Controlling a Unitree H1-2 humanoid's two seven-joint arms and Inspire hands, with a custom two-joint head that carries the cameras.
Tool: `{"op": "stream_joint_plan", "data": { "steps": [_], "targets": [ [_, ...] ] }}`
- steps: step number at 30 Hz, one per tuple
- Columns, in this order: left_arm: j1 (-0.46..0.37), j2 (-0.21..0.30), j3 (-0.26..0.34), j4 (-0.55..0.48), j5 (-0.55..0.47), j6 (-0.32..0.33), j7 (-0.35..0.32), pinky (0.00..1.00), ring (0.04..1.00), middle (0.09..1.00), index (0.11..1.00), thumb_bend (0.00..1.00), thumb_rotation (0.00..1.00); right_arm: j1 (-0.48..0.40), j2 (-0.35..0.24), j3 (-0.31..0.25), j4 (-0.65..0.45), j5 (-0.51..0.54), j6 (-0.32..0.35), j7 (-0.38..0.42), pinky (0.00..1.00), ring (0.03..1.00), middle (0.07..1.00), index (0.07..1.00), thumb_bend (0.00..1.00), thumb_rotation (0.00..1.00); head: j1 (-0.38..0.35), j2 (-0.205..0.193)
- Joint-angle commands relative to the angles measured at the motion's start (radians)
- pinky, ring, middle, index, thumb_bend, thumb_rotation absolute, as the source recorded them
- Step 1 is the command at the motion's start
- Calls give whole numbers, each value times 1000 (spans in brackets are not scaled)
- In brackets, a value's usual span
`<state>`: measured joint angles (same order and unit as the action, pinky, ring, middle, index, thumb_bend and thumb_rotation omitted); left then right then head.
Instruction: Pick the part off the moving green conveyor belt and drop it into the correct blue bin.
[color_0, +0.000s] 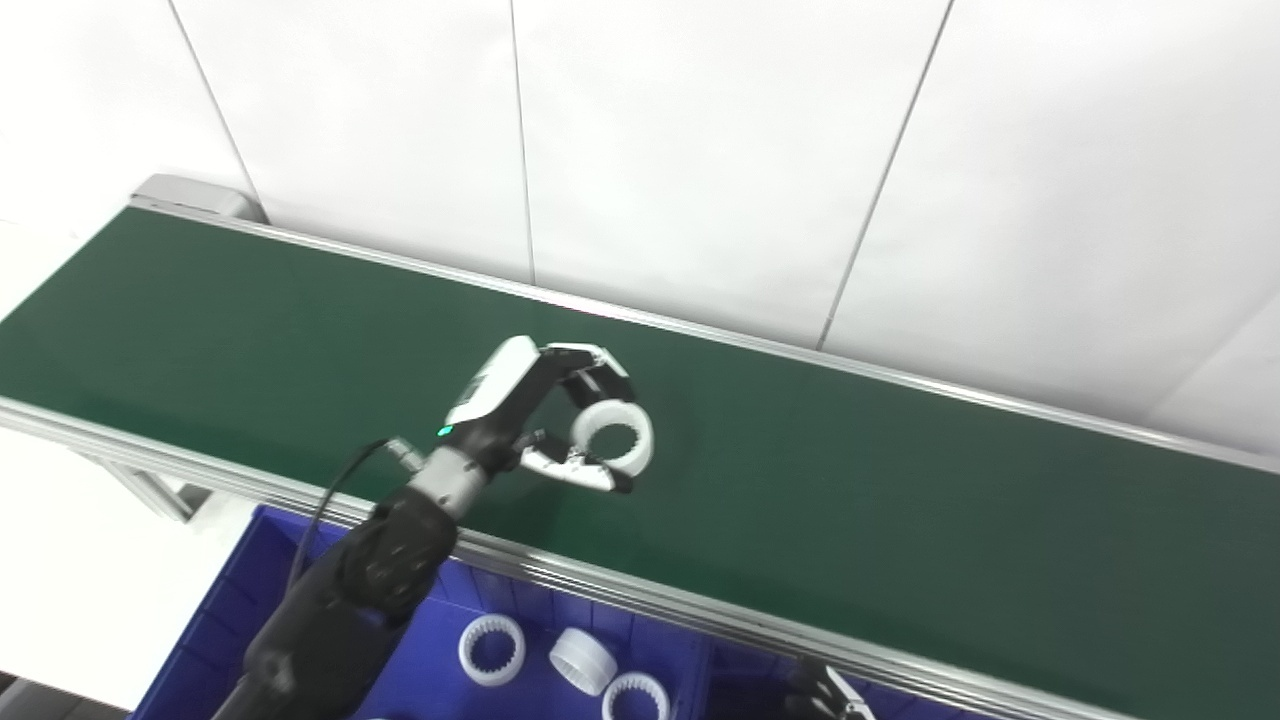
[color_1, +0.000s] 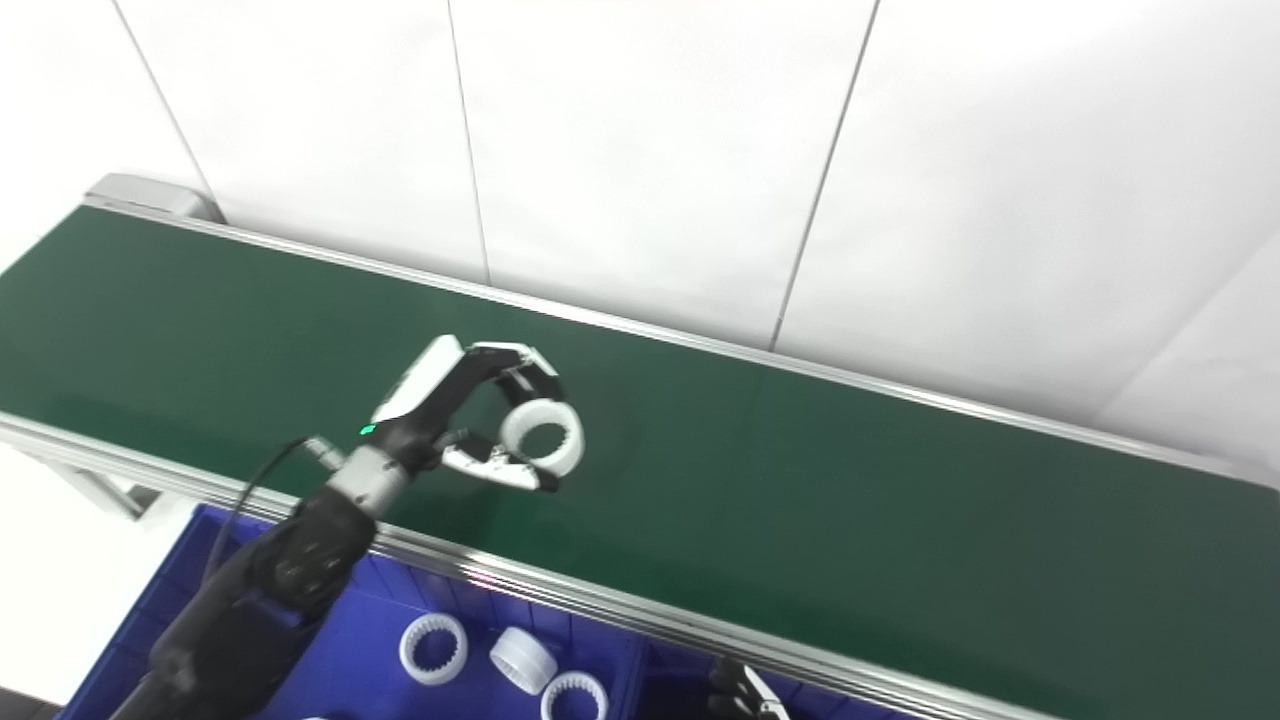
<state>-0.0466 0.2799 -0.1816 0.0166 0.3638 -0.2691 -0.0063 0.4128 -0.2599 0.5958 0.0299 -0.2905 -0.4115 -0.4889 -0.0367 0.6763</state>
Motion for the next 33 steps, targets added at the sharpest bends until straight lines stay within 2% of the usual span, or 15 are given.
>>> {"op": "stream_joint_plan", "data": {
  "steps": [1,3,4,5,6,10,11,12,14,19,23,27,29,30,33],
  "targets": [
    [33,18,17,-37,-16,-33,-2,448,415,516,529,495,0,16,5,-13,-41,-8,-58,15,617,753,809,850,820,385,-14,30],
    [83,23,23,-48,-23,-52,-5,437,410,515,534,494,0,25,12,-27,-54,-14,-58,29,624,753,812,852,829,389,-32,62],
    [98,23,25,-51,-26,-58,-7,448,415,513,533,495,0,29,15,-34,-59,-16,-58,37,631,757,816,853,829,389,-32,62],
    [119,26,27,-51,-26,-69,-8,464,425,511,527,496,0,36,21,-43,-67,-17,-58,50,641,764,823,858,827,396,-55,88],
    [132,28,28,-51,-25,-75,-9,467,427,511,526,497,0,42,26,-53,-74,-17,-58,62,643,765,824,859,826,398,-55,88],
    [201,41,25,-15,-56,-132,-24,477,428,508,524,497,0,63,49,-86,-95,-26,-56,101,661,778,837,872,799,413,-97,128],
    [218,43,22,-1,-68,-142,-32,475,426,507,527,497,0,67,56,-93,-103,-24,-56,110,662,778,837,872,795,416,-111,163],
    [229,43,21,9,-75,-149,-39,470,420,506,532,496,0,70,63,-101,-108,-22,-56,118,665,779,838,874,783,410,-111,163],
    [252,40,17,16,-65,-151,-46,484,425,505,527,497,0,79,78,-121,-126,-30,-47,138,671,783,842,879,776,430,-127,205],
    [268,49,-6,22,-20,-189,-58,509,437,516,503,498,0,92,115,-161,-159,-33,-29,188,678,794,853,885,766,460,-134,237],
    [290,57,-30,-2,75,-126,-85,514,440,519,500,498,0,100,134,-189,-173,-14,-25,231,677,802,857,887,758,458,-133,247],
    [284,61,-48,7,88,-101,-120,536,453,513,495,498,0,110,151,-217,-177,-22,-30,254,673,794,850,882,760,473,-123,249],
    [279,70,-61,-11,95,-47,-164,542,449,512,502,498,0,114,155,-224,-183,-21,-28,266,672,794,851,882,747,455,-119,248],
    [273,82,-75,-31,117,-3,-201,557,537,588,501,498,39,115,158,-229,-182,-22,-32,270,669,793,850,882,743,452,-116,248],
    [263,99,-109,-84,205,115,-275,591,647,686,500,499,78,119,167,-240,-181,-27,-39,281,671,793,849,882,737,455,-118,247]
  ]
}}
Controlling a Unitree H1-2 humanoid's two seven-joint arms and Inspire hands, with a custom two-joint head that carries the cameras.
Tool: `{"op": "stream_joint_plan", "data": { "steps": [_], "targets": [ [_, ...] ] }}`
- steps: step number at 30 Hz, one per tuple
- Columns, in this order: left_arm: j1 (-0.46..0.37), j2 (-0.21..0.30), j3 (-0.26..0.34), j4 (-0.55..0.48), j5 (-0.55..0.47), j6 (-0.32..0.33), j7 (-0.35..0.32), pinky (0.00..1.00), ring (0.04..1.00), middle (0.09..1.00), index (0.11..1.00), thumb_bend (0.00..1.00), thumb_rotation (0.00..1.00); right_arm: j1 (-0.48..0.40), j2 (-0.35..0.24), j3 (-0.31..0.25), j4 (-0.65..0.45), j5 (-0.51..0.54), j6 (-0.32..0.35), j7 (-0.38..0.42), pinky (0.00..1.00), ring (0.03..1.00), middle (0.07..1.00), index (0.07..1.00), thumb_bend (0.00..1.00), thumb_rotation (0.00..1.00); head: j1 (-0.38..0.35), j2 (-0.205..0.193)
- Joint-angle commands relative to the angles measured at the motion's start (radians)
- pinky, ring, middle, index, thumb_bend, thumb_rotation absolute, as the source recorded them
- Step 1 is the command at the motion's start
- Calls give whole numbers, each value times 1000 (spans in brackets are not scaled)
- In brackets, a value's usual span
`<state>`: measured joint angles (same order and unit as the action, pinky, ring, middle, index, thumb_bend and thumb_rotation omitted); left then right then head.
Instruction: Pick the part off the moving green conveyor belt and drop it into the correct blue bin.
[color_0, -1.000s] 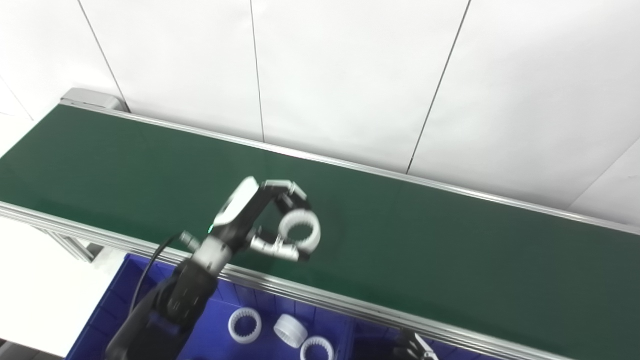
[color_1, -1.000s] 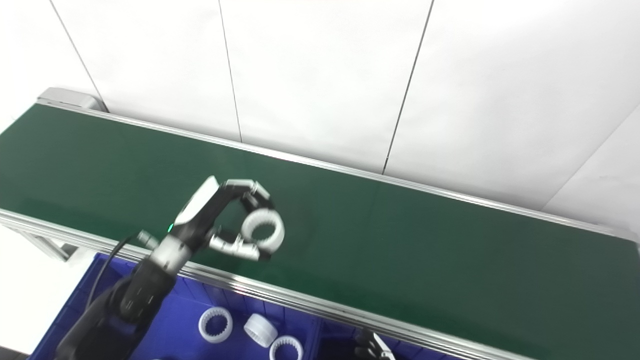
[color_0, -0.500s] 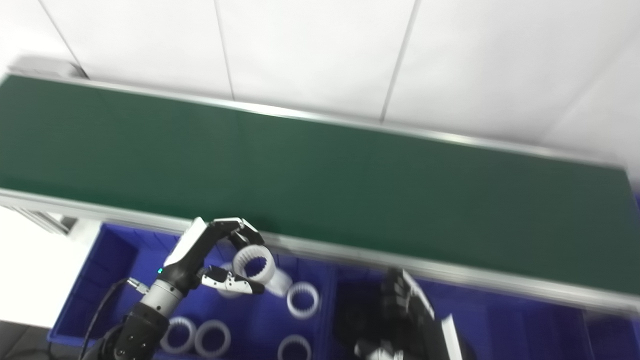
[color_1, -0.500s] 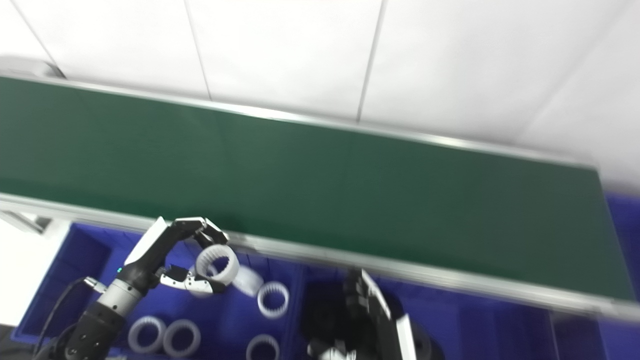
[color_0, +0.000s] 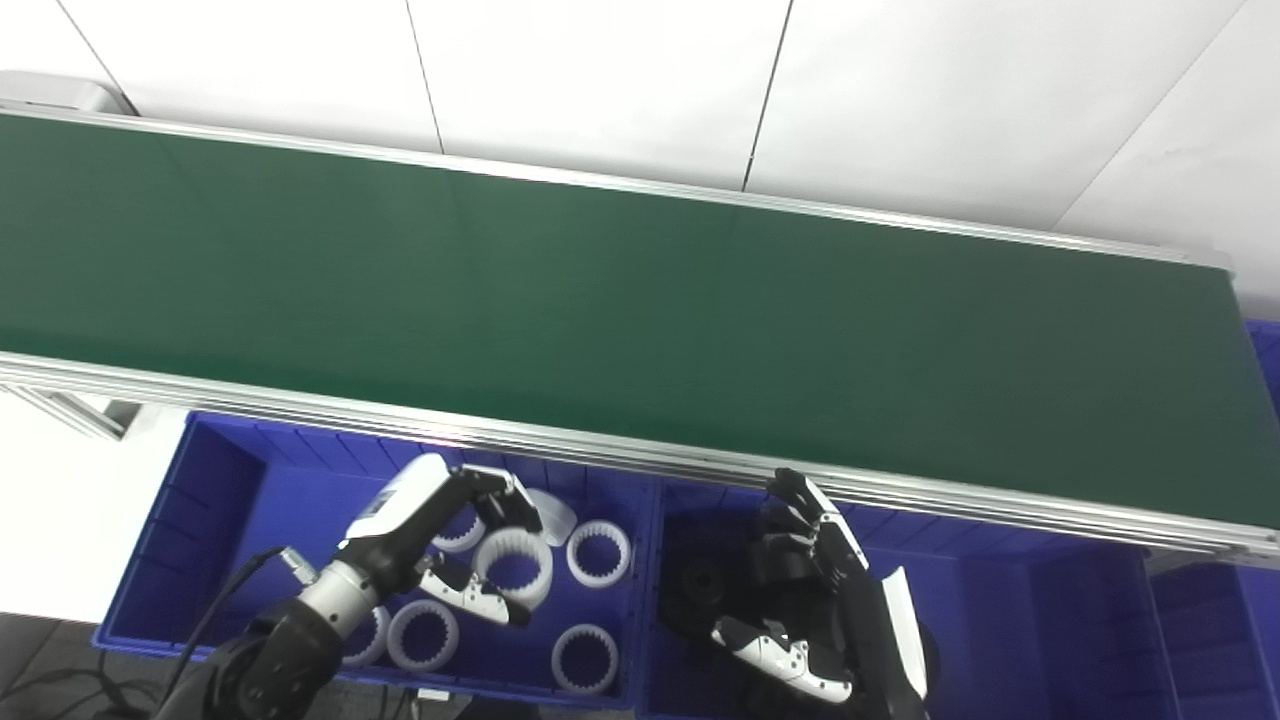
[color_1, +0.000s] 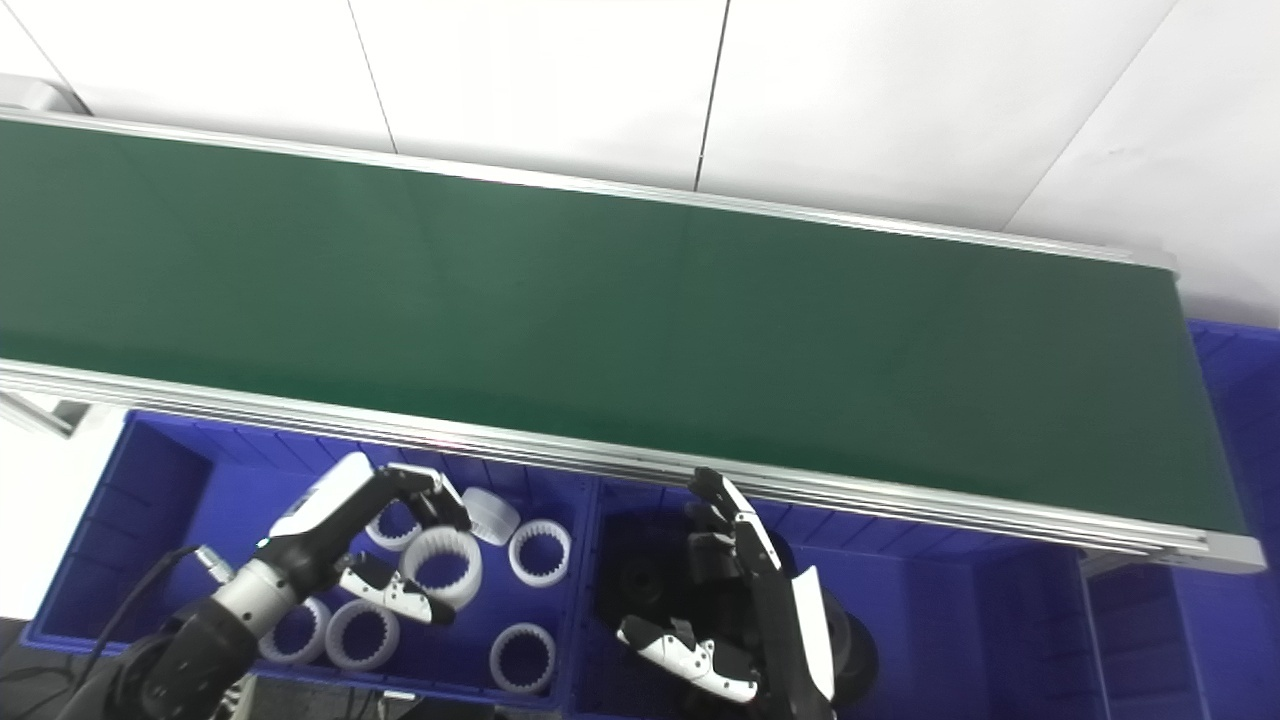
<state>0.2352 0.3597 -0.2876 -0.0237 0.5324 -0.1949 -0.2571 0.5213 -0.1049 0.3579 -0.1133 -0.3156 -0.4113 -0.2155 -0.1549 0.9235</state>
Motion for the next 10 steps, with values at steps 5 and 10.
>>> {"op": "stream_joint_plan", "data": {
  "steps": [5,10],
  "targets": [
    [-28,18,-49,-94,101,151,-96,770,879,916,820,529,372,16,25,-15,-44,-5,-33,23,699,801,847,883,725,452,-6,-3],
    [8,-39,21,-118,-137,128,-85,895,996,998,994,567,685,24,37,-26,-51,-23,-12,34,725,815,855,886,727,473,-35,-9]
  ]
}}
